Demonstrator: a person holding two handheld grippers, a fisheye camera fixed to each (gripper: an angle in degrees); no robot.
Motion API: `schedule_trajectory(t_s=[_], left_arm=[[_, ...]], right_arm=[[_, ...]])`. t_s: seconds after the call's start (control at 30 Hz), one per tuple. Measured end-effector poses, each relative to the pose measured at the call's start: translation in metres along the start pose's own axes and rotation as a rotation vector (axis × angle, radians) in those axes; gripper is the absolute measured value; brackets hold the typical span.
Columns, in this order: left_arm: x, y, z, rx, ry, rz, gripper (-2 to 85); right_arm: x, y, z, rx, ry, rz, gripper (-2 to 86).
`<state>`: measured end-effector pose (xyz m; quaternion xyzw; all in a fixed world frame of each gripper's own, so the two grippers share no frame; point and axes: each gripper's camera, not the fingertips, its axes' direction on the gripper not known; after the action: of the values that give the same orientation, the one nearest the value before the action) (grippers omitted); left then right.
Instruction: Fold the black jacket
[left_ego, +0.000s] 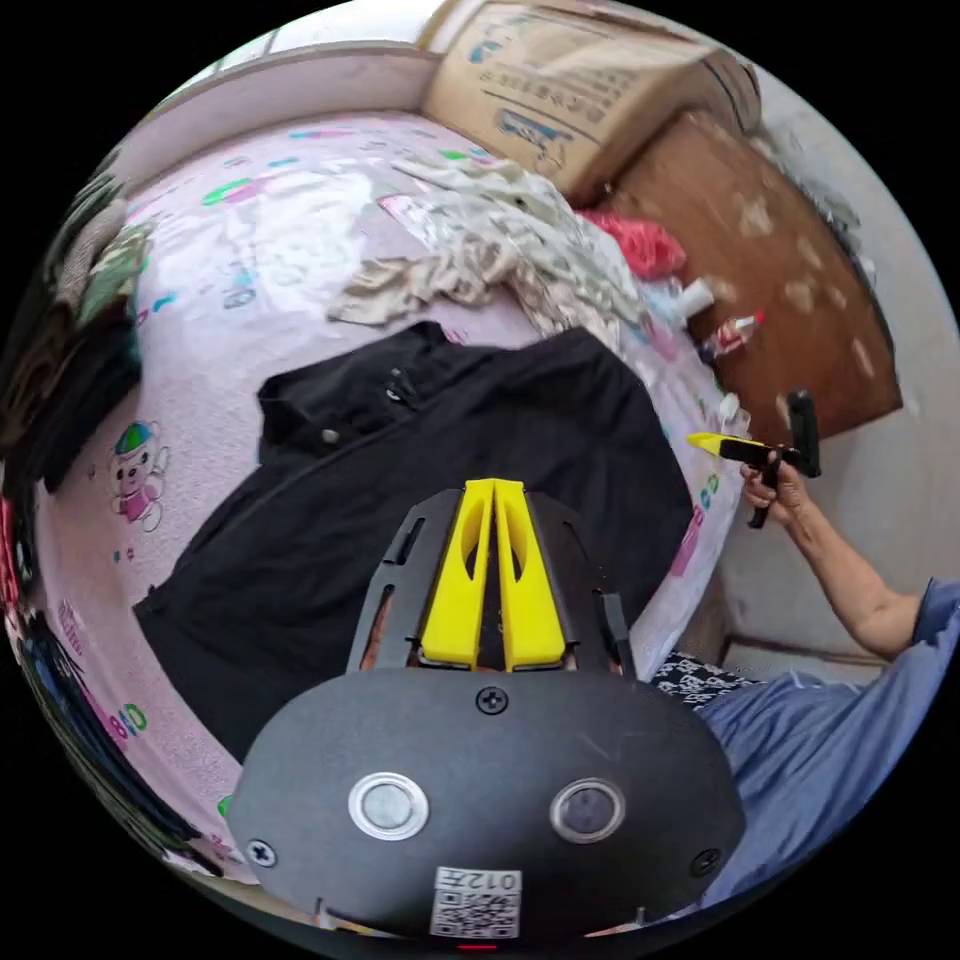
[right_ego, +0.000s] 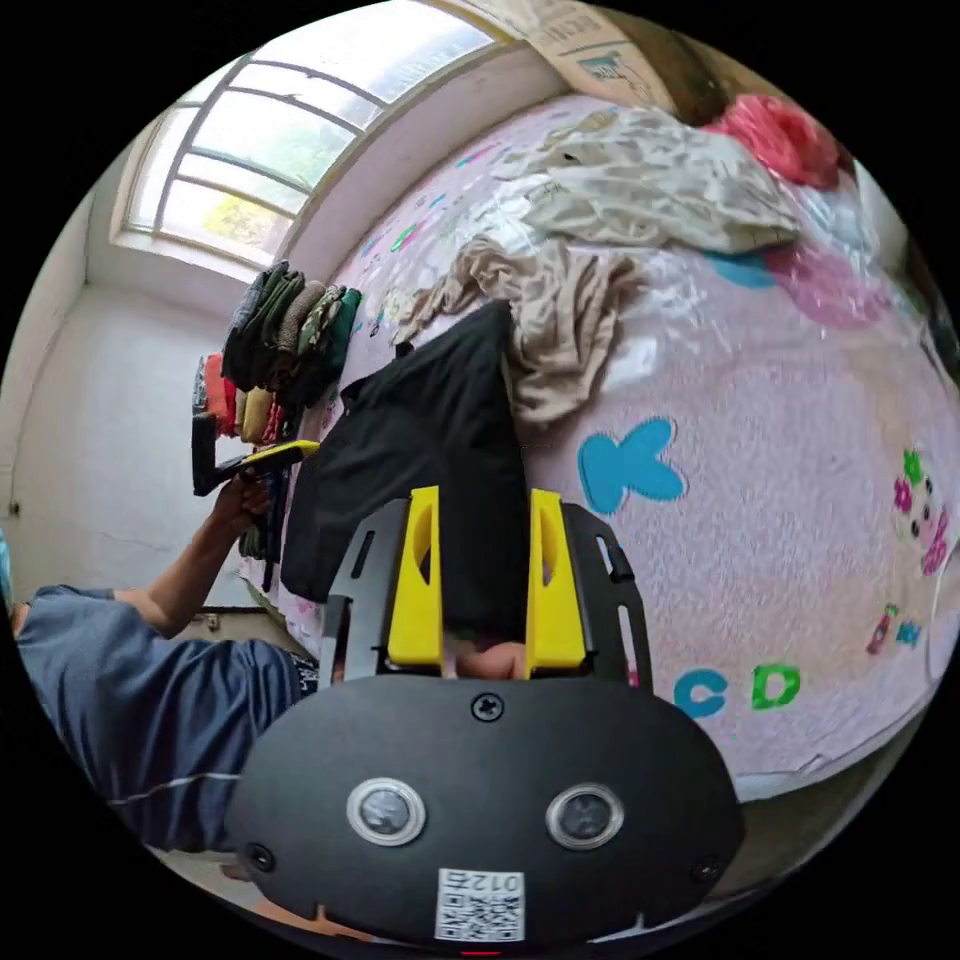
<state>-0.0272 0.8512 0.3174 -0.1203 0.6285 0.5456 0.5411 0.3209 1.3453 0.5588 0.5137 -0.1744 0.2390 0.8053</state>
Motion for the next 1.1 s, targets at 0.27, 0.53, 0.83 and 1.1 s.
schedule_trajectory(t_s=[0.27, 0.53, 0.83, 1.1], left_arm=[[0.049, -0.004, 0.111, -0.174, -0.163, -0.010, 0.4], [0.041, 0.005, 0.112, -0.180, -0.119, -0.078, 0.1], [0.021, 0.010, 0.074, -0.063, -0.185, -0.200, 0.2], [-0.015, -0.015, 0.106, -0.128, -0.244, -0.349, 0.3]], right_arm=[[0.105, 0.053, -0.020, 0.045, -0.253, 0.245, 12.7], [0.123, -0.004, -0.013, -0.046, -0.424, 0.191, 11.1], [0.087, -0.050, -0.036, -0.089, -0.478, 0.024, 1.5], [0.016, -0.066, -0.066, -0.012, -0.466, -0.033, 0.5]])
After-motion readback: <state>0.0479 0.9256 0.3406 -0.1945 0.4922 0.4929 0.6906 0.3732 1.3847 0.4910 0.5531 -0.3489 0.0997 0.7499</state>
